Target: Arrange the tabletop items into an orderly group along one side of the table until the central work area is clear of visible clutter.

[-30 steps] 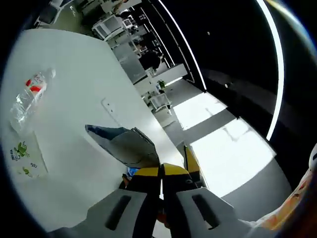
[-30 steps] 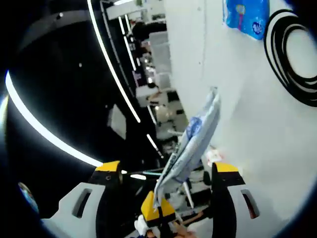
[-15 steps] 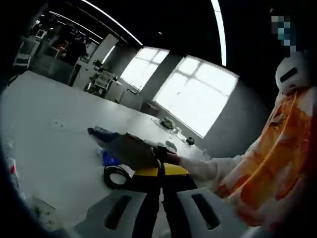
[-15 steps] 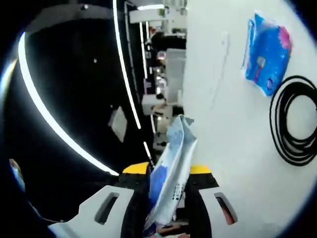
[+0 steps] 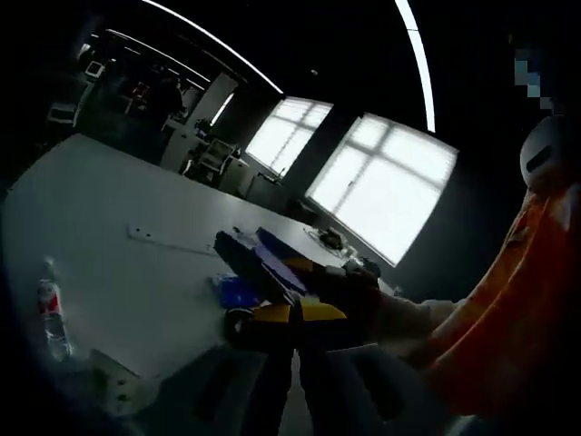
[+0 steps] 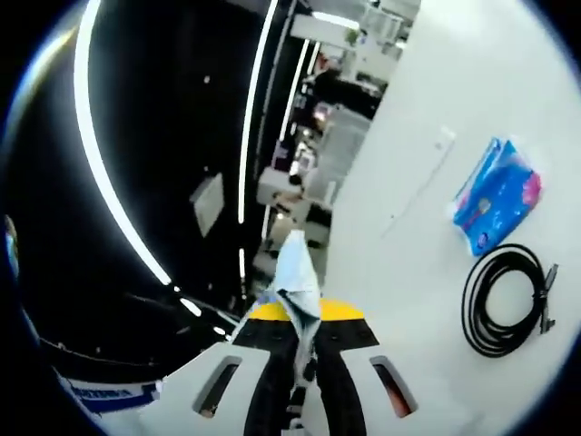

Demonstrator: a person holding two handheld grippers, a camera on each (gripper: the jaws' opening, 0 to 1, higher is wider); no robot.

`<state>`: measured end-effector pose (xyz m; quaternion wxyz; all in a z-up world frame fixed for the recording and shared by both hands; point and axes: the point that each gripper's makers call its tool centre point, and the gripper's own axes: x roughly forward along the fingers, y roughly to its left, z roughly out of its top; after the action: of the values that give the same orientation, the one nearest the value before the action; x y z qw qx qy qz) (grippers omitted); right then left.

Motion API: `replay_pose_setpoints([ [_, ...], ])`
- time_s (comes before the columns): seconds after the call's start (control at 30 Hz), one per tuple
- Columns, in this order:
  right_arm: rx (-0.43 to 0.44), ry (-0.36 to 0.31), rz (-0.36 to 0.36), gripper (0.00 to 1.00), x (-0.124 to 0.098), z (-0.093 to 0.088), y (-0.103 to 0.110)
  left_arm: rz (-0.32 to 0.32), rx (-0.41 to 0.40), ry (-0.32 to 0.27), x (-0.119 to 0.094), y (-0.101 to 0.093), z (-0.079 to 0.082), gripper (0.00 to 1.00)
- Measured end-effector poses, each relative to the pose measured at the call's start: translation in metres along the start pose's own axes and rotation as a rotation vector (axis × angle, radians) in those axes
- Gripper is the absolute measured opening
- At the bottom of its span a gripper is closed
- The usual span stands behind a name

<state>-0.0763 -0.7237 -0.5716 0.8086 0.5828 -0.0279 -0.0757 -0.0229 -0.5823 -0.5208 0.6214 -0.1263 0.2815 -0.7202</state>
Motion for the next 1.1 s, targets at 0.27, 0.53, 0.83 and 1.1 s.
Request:
replay_pose_setpoints([
  [0.27,-0.059,0.039,-0.007,0.03,-0.006,-0.034,0.013,0.116,-0.067,-0.089,-0.011,0.044,0.023,0.0],
  [0.53,-0.182,0.058,-0.01,0.02,-0.008,-0.051,0.027,0.239,-0.14,-0.117,-0.006,0.074,0.024,0.0],
  [0.83,-0.119,-0.021,0.055,0.0,-0.006,-0.033,0.042,0.217,-0.22,-0.239,0.001,0.066,0.042,0.03],
  [1.1,-0.03,-0.082,0.146,0.0,0.0,-0.015,0.059,0.143,-0.462,-0.384,0.008,0.057,0.033,0.75],
])
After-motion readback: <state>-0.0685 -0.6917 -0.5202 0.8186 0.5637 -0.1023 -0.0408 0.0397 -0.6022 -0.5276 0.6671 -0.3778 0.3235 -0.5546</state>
